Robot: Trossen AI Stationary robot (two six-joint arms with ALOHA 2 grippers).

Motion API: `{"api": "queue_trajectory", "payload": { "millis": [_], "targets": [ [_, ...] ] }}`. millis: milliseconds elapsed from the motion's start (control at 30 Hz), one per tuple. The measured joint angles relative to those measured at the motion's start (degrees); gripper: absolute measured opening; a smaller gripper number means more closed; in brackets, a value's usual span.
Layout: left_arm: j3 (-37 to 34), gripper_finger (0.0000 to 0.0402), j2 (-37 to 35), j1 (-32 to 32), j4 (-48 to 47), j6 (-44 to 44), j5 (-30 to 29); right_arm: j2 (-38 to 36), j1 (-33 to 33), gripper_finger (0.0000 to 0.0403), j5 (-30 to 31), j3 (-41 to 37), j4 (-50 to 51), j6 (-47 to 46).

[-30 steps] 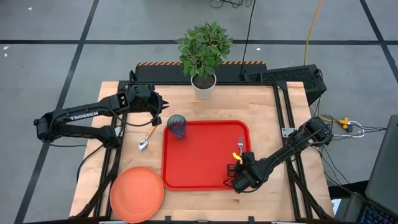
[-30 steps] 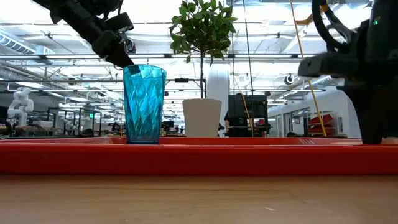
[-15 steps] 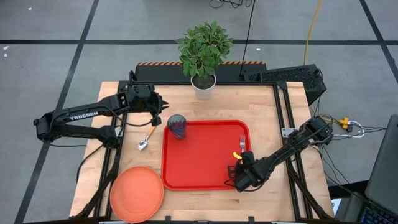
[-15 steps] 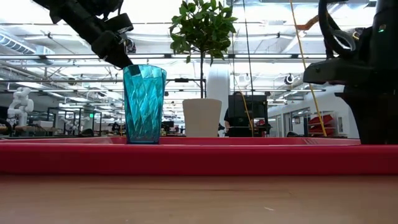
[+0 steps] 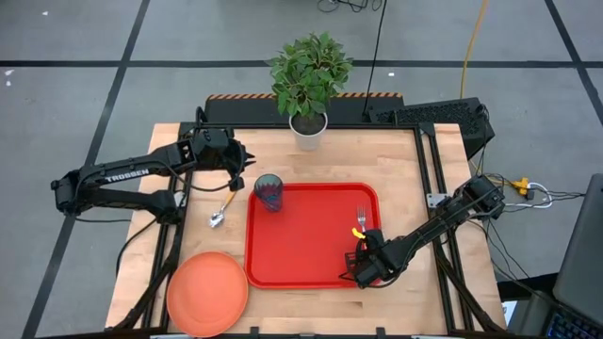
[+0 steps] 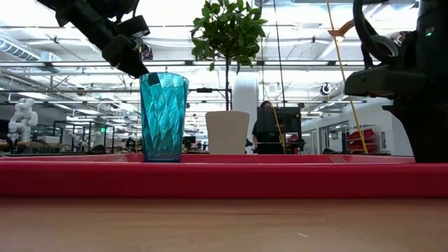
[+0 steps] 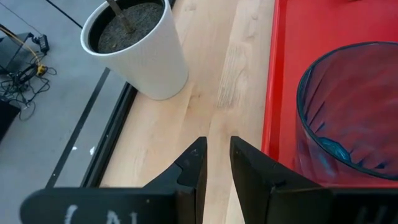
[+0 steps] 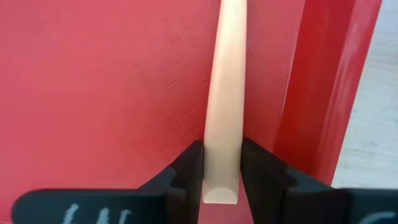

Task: Pick and place plate/cup/fork/spoon on tray
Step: Put the light brown fork on the left of the red tray

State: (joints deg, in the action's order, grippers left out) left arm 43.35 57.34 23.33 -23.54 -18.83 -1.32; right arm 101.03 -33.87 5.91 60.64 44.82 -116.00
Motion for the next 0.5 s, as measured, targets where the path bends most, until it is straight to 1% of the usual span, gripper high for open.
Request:
{"api": "queue_trajectory", "payload": {
  "millis": [167,500],
  "targets": [
    [0.0,0.0074,0.0,0.01,-0.28,0.0,0.0,0.04,0.0,0.0088,0.0,-0.04,-0.11,-1.66],
    [0.0,0.0074,0.0,-0.02,-0.28,0.0,0.0,-2.09,0.0,0.0123,-0.81,-0.28,-2.13,-2.09]
  ]
}}
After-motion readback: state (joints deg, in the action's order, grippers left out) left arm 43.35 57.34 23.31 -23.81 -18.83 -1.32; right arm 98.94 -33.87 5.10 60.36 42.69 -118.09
